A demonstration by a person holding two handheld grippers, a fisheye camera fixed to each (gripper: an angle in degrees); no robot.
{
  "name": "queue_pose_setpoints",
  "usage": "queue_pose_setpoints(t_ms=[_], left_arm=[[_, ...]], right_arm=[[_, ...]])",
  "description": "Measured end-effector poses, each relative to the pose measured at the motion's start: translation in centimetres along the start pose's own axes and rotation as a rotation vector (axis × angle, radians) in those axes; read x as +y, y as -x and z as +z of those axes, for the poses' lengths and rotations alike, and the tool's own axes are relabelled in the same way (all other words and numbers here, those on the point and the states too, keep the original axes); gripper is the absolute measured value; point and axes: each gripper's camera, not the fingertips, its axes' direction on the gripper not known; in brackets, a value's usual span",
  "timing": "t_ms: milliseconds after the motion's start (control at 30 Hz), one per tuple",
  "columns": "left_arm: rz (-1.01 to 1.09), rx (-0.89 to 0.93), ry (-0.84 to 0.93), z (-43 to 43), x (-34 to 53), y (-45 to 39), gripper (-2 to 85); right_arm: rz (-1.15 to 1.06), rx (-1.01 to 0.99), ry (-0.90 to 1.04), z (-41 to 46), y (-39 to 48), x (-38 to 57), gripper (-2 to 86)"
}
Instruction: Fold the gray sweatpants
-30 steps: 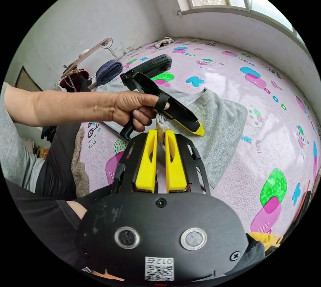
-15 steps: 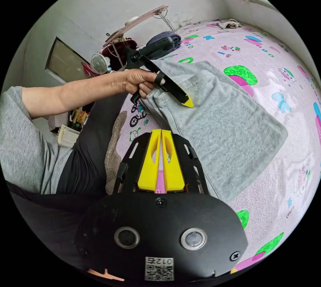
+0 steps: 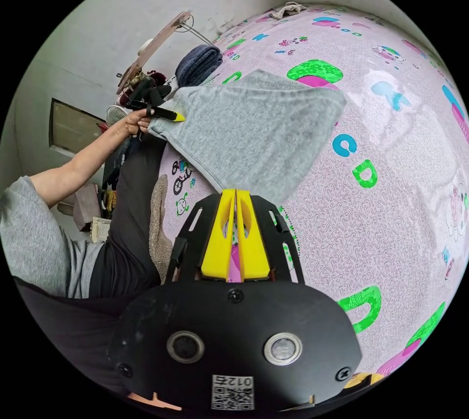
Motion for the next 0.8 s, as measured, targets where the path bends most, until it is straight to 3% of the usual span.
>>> queue_pose_setpoints(t_ms=[233,400,533,733,800], left_arm=[[-0.092,-0.078,0.011,-3.1,3.3,4.2,7.9],[-0.146,-0.03,-0.026,-2.7,5.3,6.5,8.3],[-0.161,-0.094,-0.075,-3.0,6.8,7.1,7.7],[-0.331,-0.256,-0.338,-7.3,11.1,8.3,2.4],[-0.388,-0.201,-0.438,-8.3,12.6,9.0,1.5]], right_arm=[[0.017,-0.001,0.038,2.3,-4.5,5.3,-0.8],[0.054,0.008,0.071,3.5,-8.5,8.9,-0.6],[0.192,-0.042,0.065,4.2,-14.0,11.3,0.9],[0.451,-0.174,0.002,4.5,-24.8,13.6,8.1],[0.495,-0.257,-0.026,5.2,-27.6,14.0,8.3]])
